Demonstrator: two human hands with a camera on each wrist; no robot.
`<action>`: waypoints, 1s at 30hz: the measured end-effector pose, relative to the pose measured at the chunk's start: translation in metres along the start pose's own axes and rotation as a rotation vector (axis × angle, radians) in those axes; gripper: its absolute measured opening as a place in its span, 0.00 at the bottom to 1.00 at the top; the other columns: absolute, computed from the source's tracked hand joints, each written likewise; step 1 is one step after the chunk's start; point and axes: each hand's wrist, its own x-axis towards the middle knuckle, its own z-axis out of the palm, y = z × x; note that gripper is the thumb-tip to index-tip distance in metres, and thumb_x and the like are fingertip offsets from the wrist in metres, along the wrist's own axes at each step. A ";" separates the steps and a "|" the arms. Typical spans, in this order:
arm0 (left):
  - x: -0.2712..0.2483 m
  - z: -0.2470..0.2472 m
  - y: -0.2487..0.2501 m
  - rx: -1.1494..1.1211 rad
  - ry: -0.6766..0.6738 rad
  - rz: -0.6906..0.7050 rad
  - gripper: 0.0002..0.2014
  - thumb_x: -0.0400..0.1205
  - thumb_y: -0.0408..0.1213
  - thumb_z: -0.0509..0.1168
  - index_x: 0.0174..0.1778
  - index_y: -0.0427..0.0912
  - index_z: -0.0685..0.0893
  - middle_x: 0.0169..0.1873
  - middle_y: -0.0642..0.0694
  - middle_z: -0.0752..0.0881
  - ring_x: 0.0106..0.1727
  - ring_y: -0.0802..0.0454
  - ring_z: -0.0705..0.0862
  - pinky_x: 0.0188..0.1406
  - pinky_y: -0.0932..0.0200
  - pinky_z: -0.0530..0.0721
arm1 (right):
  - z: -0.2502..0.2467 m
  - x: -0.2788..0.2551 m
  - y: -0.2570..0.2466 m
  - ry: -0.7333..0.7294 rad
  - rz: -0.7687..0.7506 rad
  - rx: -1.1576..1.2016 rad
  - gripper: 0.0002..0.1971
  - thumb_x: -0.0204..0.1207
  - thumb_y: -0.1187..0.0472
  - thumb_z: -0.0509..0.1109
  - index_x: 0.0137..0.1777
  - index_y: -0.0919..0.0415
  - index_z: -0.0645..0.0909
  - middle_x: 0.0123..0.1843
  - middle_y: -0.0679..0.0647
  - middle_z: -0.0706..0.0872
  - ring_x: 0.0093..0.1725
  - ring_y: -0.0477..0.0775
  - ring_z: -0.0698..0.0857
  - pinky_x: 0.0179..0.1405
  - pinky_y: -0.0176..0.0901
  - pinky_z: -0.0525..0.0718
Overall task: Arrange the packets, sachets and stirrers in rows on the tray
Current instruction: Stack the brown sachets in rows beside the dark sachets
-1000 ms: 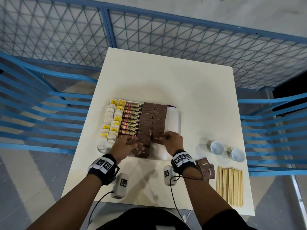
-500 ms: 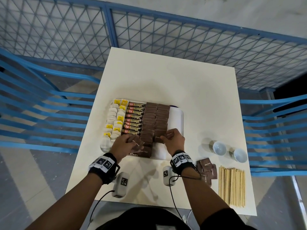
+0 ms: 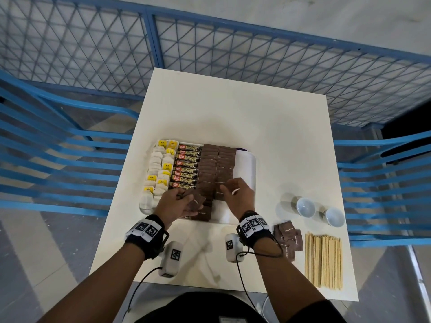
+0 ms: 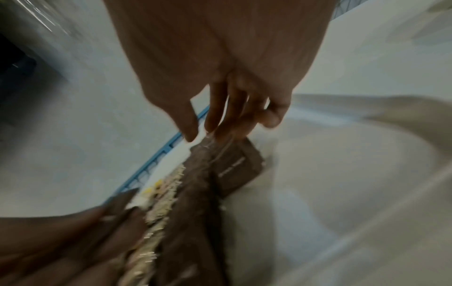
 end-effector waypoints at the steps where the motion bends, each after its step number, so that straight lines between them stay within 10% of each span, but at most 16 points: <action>1: 0.000 0.002 0.000 0.002 0.008 0.002 0.07 0.87 0.24 0.63 0.60 0.27 0.78 0.53 0.26 0.90 0.48 0.31 0.93 0.44 0.39 0.93 | 0.002 -0.003 -0.006 -0.088 -0.044 0.004 0.09 0.75 0.51 0.79 0.51 0.51 0.85 0.44 0.43 0.90 0.44 0.40 0.87 0.43 0.26 0.81; 5: -0.002 0.008 0.001 0.038 -0.001 0.008 0.06 0.87 0.26 0.65 0.58 0.28 0.79 0.54 0.27 0.89 0.48 0.32 0.92 0.43 0.38 0.93 | 0.013 -0.010 -0.022 -0.372 -0.186 -0.107 0.12 0.75 0.49 0.78 0.54 0.52 0.89 0.49 0.43 0.91 0.47 0.38 0.86 0.46 0.23 0.77; 18: -0.010 0.023 0.004 -0.138 0.088 0.080 0.13 0.87 0.44 0.68 0.55 0.37 0.91 0.46 0.37 0.94 0.46 0.39 0.94 0.43 0.36 0.93 | 0.005 -0.011 -0.008 -0.339 -0.045 0.177 0.08 0.68 0.58 0.85 0.40 0.57 0.88 0.36 0.53 0.92 0.32 0.46 0.88 0.32 0.33 0.81; 25: -0.003 0.021 -0.006 0.056 -0.031 0.111 0.13 0.78 0.19 0.72 0.58 0.24 0.85 0.51 0.25 0.90 0.44 0.38 0.93 0.45 0.45 0.94 | -0.002 -0.010 -0.003 -0.314 -0.016 0.167 0.11 0.70 0.55 0.83 0.48 0.58 0.88 0.42 0.53 0.93 0.38 0.48 0.90 0.34 0.36 0.82; 30: 0.000 0.022 -0.008 0.298 -0.092 0.144 0.11 0.81 0.23 0.71 0.52 0.43 0.92 0.46 0.35 0.93 0.43 0.41 0.93 0.45 0.50 0.93 | -0.015 -0.008 -0.012 -0.369 -0.174 -0.015 0.06 0.71 0.57 0.82 0.47 0.48 0.91 0.44 0.41 0.92 0.47 0.40 0.87 0.51 0.37 0.85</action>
